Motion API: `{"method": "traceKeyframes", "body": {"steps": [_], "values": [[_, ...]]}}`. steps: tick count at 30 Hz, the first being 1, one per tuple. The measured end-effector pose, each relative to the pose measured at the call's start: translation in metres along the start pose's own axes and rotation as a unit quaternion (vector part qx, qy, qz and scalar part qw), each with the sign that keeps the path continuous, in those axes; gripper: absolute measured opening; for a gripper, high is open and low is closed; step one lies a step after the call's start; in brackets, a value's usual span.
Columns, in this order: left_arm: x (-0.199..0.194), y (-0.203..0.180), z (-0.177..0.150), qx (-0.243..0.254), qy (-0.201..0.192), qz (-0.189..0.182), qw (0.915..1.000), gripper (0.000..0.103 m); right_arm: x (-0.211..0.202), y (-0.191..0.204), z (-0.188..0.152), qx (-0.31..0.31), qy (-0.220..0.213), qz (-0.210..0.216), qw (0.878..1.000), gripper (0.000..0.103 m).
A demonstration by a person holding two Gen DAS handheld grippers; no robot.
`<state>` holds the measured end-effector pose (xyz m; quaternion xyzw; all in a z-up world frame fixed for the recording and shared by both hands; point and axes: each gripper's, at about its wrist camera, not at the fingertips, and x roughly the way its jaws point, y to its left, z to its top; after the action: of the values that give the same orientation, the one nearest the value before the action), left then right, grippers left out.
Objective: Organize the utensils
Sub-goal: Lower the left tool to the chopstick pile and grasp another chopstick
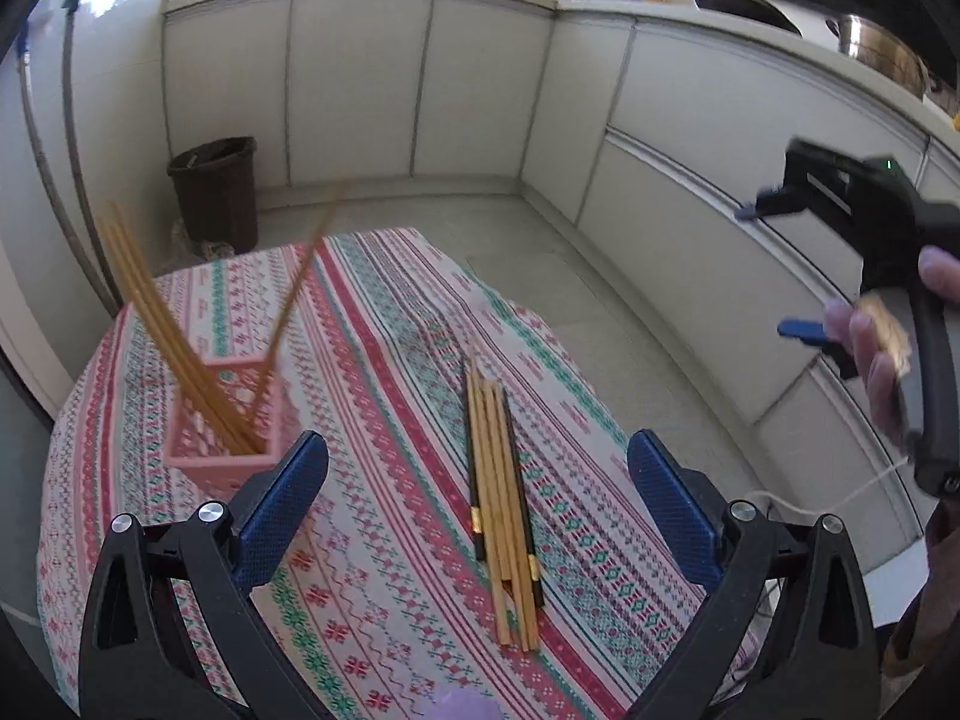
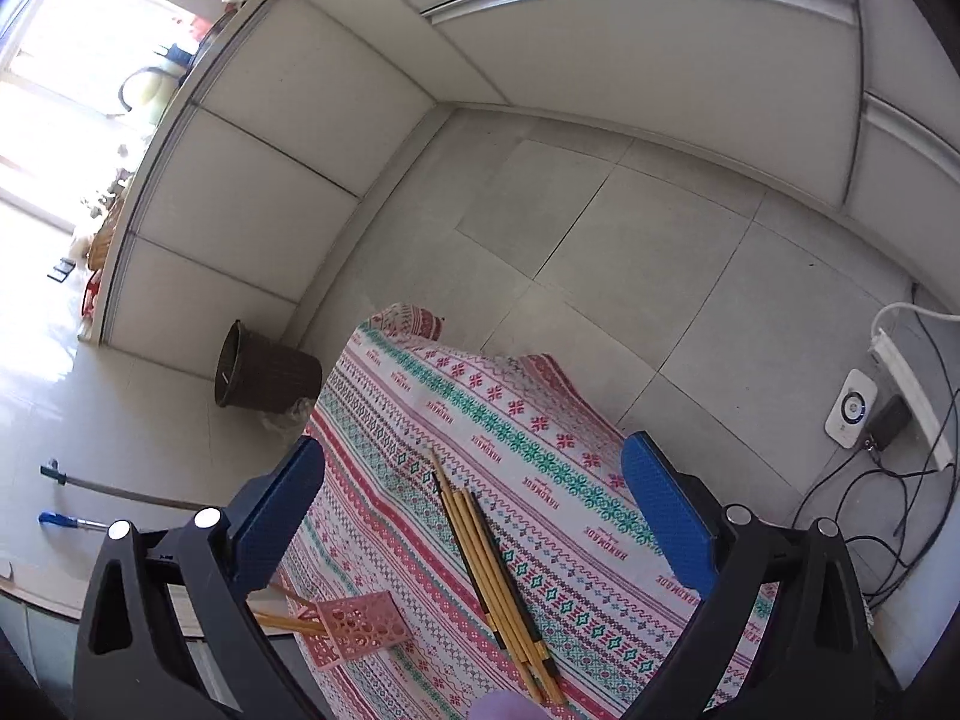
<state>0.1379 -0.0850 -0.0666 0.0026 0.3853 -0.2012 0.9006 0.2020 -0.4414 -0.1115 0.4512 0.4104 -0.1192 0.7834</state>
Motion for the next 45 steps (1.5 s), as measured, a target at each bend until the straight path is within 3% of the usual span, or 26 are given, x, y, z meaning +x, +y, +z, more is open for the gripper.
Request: {"method": "traceKeyframes", "body": {"steps": [4,8,12,18,22,26,34,39,42,44,45], "values": [[0.043,-0.022,-0.006,0.018,0.063,-0.022,0.9976,0.096,-0.002,-0.014,0.009,0.014,0.006,0.003,1.0,0.096],[0.101,-0.033,0.005,0.003,0.153,-0.043,0.9873,0.096,0.0,-0.026,0.014,0.038,0.026,0.019,0.999,0.096],[0.146,-0.037,0.025,-0.001,0.2,-0.032,0.9792,0.096,0.005,-0.035,0.016,0.061,0.041,0.029,0.997,0.096],[0.192,-0.009,0.065,-0.023,0.225,0.03,0.9737,0.093,0.016,-0.036,0.021,0.069,0.057,0.04,0.995,0.096],[0.215,0.021,0.078,-0.064,0.243,0.045,0.9669,0.077,0.026,-0.032,0.025,0.056,0.07,0.043,0.995,0.096],[0.229,0.037,0.081,-0.066,0.249,0.076,0.9634,0.064,0.038,-0.031,0.023,0.049,0.09,0.041,0.994,0.096],[0.246,0.048,0.076,-0.062,0.253,0.089,0.9613,0.048,0.049,-0.03,0.017,0.04,0.105,0.032,0.993,0.096],[0.264,0.043,0.073,-0.044,0.254,0.091,0.9619,0.044,0.054,-0.028,0.015,0.03,0.113,0.03,0.993,0.096],[0.27,0.028,0.071,-0.014,0.258,0.093,0.9616,0.034,0.058,-0.027,0.013,0.029,0.119,0.029,0.992,0.096],[0.27,0.012,0.068,0.01,0.262,0.088,0.9609,0.015,0.059,-0.025,0.012,0.025,0.121,0.028,0.992,0.096],[0.271,0.007,0.066,0.017,0.265,0.088,0.9603,0.01,0.06,-0.022,0.011,0.021,0.121,0.026,0.992,0.096]]}}
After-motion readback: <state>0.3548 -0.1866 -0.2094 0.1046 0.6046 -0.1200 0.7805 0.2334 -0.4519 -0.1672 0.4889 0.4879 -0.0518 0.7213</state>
